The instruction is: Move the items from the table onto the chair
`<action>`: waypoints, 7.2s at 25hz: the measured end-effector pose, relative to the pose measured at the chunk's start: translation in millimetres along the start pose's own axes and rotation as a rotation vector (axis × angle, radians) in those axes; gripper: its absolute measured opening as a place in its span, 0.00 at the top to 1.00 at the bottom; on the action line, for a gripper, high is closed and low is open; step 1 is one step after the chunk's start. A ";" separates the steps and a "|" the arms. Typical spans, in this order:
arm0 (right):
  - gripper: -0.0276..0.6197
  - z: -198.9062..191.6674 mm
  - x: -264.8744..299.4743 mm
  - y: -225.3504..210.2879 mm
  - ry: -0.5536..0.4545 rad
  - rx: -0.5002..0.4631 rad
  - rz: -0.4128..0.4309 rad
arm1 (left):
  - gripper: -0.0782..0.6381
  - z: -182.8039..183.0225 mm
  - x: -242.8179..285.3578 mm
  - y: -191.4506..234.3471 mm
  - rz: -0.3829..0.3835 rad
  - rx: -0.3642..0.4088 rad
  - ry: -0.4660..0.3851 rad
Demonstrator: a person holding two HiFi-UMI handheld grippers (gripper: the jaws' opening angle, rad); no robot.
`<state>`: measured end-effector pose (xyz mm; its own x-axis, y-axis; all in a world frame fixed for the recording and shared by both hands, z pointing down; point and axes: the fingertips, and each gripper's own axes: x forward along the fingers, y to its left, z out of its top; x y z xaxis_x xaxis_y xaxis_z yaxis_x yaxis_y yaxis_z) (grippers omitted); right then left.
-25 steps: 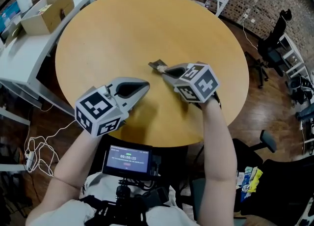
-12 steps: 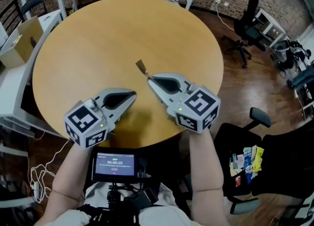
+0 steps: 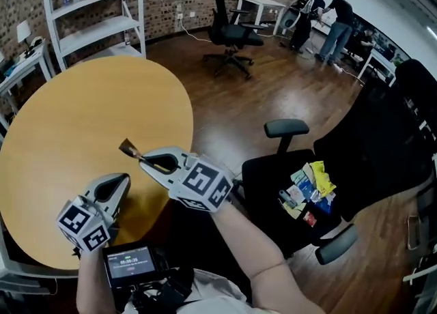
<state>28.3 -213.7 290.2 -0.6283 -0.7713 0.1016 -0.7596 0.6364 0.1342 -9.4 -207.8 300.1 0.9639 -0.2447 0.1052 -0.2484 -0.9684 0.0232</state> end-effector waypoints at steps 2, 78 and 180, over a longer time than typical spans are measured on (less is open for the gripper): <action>0.95 -4.9 -18.9 -9.6 0.004 -0.001 -0.041 | 0.88 1.8 18.4 -11.0 -0.035 -0.006 -0.003; 0.69 -322.0 -517.4 -104.6 0.427 0.385 -1.195 | 0.88 -111.9 326.0 -316.4 -0.803 -0.005 0.112; 0.96 10.7 181.4 107.9 0.053 0.156 0.259 | 0.88 -30.9 -169.3 129.6 0.441 -0.088 0.043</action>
<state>-169.4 -284.9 312.6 -0.7977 -0.5802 0.1642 -0.5947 0.8020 -0.0554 -207.7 -290.3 316.0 0.7594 -0.6293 0.1650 -0.6438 -0.7635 0.0514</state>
